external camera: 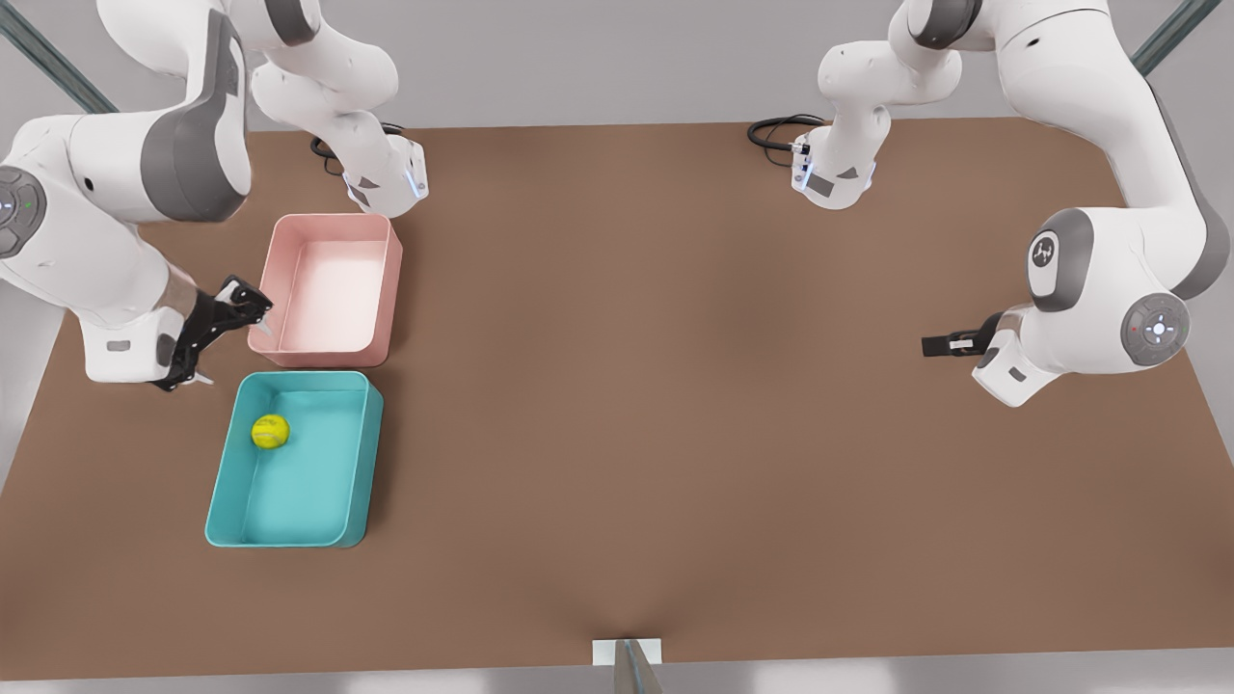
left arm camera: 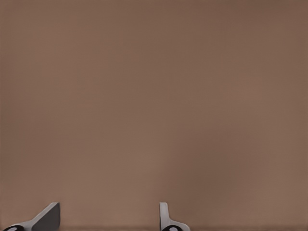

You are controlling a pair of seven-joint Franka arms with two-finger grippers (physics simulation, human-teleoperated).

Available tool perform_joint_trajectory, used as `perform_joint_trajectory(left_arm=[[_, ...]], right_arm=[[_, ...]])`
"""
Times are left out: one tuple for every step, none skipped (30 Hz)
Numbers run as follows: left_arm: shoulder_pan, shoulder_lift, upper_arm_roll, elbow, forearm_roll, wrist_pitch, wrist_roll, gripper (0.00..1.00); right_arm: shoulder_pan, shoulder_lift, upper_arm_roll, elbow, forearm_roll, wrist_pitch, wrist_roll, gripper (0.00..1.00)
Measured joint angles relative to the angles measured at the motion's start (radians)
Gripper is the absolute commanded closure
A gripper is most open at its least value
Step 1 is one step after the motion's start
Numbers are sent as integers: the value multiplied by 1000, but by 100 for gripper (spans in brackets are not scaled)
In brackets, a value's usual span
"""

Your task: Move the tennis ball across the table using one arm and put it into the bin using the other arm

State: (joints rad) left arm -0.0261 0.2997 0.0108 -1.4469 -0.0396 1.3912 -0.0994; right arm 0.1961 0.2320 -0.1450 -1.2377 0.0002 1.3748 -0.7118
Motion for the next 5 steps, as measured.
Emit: perform_joint_trajectory(left_arm=[[0,0,0,0,0,0,0,0],[0,0,0,0,0,0,0,0],[0,0,0,0,0,0,0,0],[0,1,0,0,0,0,0,0],[0,1,0,0,0,-1,0,0]], right_arm=[[-24,-10,17,-18,-6,-27,48,0],[-36,-24,26,-42,-9,-47,93,0],[-41,-39,31,-70,-12,-60,135,0],[-42,-47,33,-86,-15,-70,175,0],[-41,-52,34,-95,-17,-79,212,0]])
